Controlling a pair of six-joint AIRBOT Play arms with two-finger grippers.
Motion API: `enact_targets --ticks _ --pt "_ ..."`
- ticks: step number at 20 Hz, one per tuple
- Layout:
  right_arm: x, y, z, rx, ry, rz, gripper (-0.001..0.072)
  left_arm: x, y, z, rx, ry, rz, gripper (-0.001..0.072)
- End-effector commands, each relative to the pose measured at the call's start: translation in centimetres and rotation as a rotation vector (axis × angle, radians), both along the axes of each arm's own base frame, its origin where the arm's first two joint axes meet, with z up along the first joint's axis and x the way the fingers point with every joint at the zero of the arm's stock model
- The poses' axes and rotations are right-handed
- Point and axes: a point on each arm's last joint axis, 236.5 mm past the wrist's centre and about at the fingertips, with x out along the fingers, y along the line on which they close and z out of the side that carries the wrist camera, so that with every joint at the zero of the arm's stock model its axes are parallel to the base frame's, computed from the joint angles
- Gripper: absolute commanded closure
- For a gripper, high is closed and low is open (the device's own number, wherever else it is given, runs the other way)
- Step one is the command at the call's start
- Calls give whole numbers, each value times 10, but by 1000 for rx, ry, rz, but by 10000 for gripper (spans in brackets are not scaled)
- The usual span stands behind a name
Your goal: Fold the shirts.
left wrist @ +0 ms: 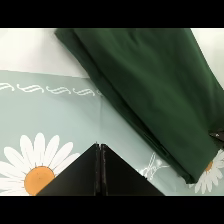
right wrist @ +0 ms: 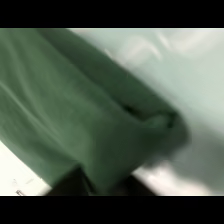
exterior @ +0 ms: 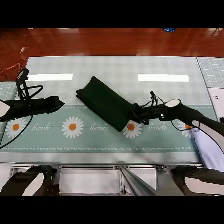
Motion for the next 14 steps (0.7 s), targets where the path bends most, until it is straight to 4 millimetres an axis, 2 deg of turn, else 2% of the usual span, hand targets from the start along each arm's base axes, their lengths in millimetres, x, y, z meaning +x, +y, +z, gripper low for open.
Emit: enact_targets --ticks 1,4,8,11,14 --pt "29 25 19 23 -107 86 679 0 0 0 2 -2 -2 688" --pt "65 35 65 28 -240 130 680 1 0 0 3 -4 -2 688" --pt "114 43 159 -13 -453 203 680 3 1 1 3 -12 4 688" --pt "140 25 236 -94 -596 221 680 2 1 1 3 -11 4 688" --pt "158 -13 301 -137 -681 165 680 2 1 1 3 -11 3 688"
